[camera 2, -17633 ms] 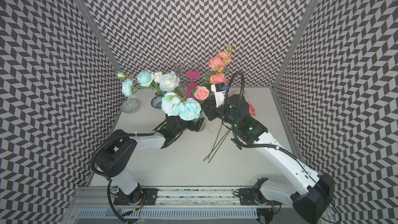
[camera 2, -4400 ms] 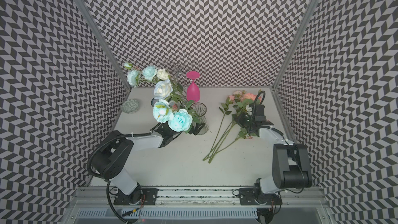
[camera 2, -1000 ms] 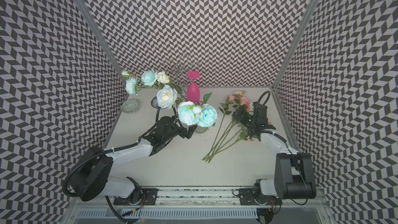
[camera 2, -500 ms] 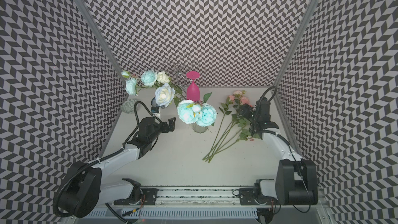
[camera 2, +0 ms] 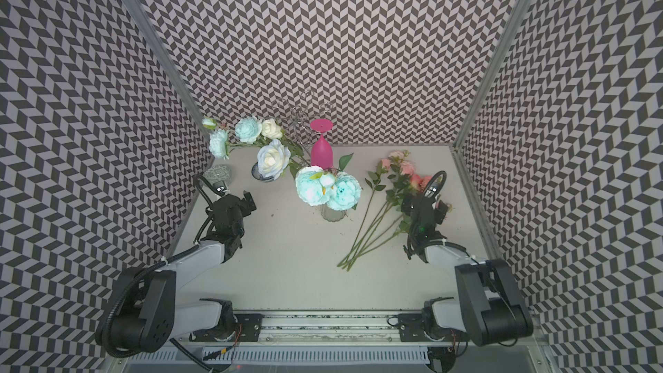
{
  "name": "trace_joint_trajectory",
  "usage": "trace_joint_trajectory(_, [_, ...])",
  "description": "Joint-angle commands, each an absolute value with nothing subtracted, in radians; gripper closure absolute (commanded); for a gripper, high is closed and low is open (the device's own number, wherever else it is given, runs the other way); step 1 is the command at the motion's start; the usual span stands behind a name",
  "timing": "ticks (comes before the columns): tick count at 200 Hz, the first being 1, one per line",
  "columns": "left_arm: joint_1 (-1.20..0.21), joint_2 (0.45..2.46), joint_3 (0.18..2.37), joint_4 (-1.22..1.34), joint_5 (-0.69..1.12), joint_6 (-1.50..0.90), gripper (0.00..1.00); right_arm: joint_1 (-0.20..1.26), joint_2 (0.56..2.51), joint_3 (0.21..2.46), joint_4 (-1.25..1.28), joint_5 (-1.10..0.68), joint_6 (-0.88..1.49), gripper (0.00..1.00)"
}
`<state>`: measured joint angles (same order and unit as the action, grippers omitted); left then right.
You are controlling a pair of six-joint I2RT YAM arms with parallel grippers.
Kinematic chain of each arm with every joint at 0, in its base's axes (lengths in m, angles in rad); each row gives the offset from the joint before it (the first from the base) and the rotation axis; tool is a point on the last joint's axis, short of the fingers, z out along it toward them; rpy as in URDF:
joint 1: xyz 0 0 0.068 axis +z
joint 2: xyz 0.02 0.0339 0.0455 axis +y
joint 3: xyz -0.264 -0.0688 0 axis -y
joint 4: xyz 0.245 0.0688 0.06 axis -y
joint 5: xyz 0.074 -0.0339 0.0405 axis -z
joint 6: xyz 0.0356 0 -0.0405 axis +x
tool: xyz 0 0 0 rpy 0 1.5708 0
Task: Pick out pink flowers from the vase
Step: Reset both arms
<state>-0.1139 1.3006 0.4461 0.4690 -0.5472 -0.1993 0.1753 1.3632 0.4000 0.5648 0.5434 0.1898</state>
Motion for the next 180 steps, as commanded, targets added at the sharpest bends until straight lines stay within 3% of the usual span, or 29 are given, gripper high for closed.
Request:
trace_joint_trajectory(1, [-0.104,1.336,0.434,0.577,-0.573,-0.209,0.00,0.183,1.429,0.340,0.976,0.640,0.089,0.00])
trace_joint_trajectory(41, [-0.101,1.406,0.397,0.738,-0.564,-0.206,0.00,0.200,1.543,0.235,1.384,0.489,-0.071,0.00])
trace_joint_trajectory(56, [-0.097,1.431,0.389,0.793,-0.563,-0.194,0.00,0.178,1.504,0.244,1.298,0.452,-0.042,0.00])
trace_joint_trajectory(68, [-0.096,1.444,0.398,0.811,-0.557,-0.184,0.00,0.100,1.485,0.236,1.223,0.296,0.017,0.00])
trace_joint_trajectory(82, [-0.092,1.457,0.399,0.841,-0.546,-0.173,0.00,0.062,1.593,0.172,1.477,0.264,0.033,0.00])
trace_joint_trajectory(97, [-0.084,1.479,0.420,0.836,-0.540,-0.164,0.00,0.075,1.521,0.269,1.185,0.265,0.033,0.00])
trace_joint_trajectory(120, [-0.052,1.517,0.371,1.006,-0.486,-0.144,0.00,0.076,1.570,0.230,1.391,0.265,0.015,0.00])
trace_joint_trajectory(126, [-0.055,1.532,0.349,1.074,-0.486,-0.115,0.00,0.076,1.570,0.230,1.383,0.266,0.017,0.00])
trace_joint_trajectory(137, [-0.070,1.515,0.378,0.977,-0.444,-0.110,0.00,0.077,1.550,0.235,1.316,0.266,0.023,0.00])
trace_joint_trajectory(147, [-0.071,1.526,0.329,1.106,-0.368,-0.064,0.00,0.077,1.525,0.261,1.216,0.267,0.029,0.00])
trace_joint_trajectory(163, [-0.065,1.516,0.290,1.151,-0.268,-0.035,0.00,0.076,1.541,0.245,1.282,0.268,0.029,0.00])
trace_joint_trajectory(180, [-0.047,1.602,0.203,1.434,-0.252,-0.022,0.00,0.076,1.531,0.255,1.245,0.266,0.028,0.01])
